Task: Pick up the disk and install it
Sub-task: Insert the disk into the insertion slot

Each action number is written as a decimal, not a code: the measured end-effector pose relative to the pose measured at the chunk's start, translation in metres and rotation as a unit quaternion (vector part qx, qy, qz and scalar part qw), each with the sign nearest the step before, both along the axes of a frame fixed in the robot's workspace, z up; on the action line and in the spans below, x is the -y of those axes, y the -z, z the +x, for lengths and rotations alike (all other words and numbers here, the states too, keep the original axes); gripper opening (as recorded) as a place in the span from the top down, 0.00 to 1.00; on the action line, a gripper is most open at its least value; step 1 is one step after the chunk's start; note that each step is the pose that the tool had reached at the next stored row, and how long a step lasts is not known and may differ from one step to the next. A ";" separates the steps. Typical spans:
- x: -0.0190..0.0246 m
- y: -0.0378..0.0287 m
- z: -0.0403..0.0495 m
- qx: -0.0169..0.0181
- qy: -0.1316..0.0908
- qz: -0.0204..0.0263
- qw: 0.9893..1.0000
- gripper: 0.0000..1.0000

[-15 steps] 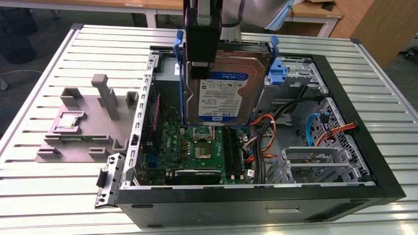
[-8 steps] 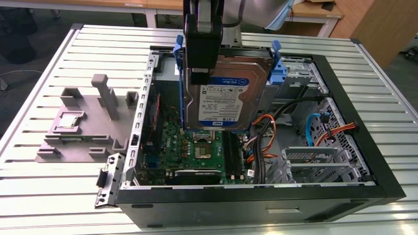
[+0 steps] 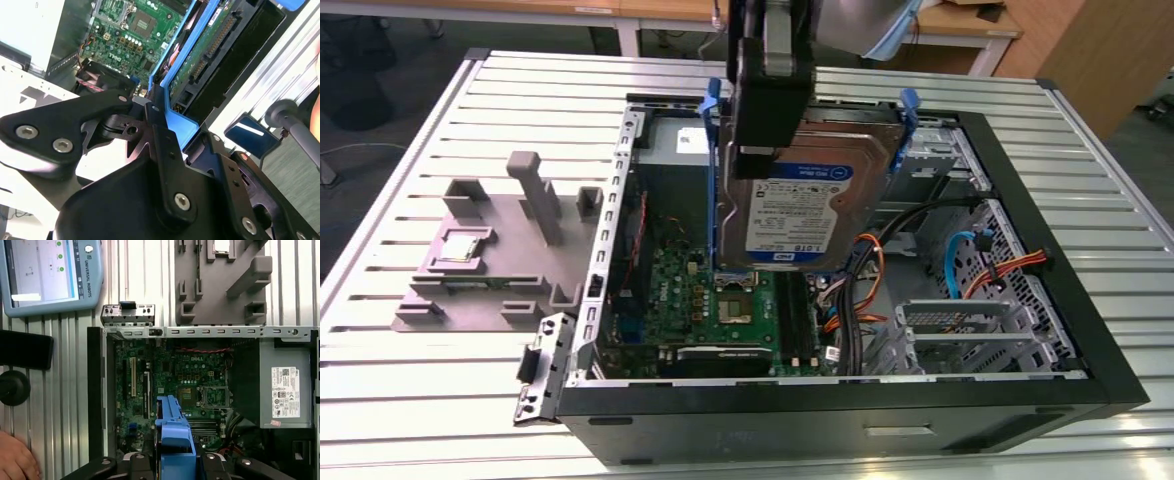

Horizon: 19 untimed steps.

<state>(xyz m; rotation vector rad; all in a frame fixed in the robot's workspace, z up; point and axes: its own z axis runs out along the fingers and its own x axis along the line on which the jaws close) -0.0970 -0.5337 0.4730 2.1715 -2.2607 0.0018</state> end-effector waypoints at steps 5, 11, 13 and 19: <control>0.0006 0.0005 0.0104 0.000 0.000 0.000 1.000 0.63; 0.0018 0.0006 0.0140 0.000 0.000 0.000 1.000 0.63; 0.0030 0.0008 0.0140 0.000 0.000 0.000 1.000 0.63; 0.0040 0.0013 0.0162 0.000 0.000 0.000 1.000 0.63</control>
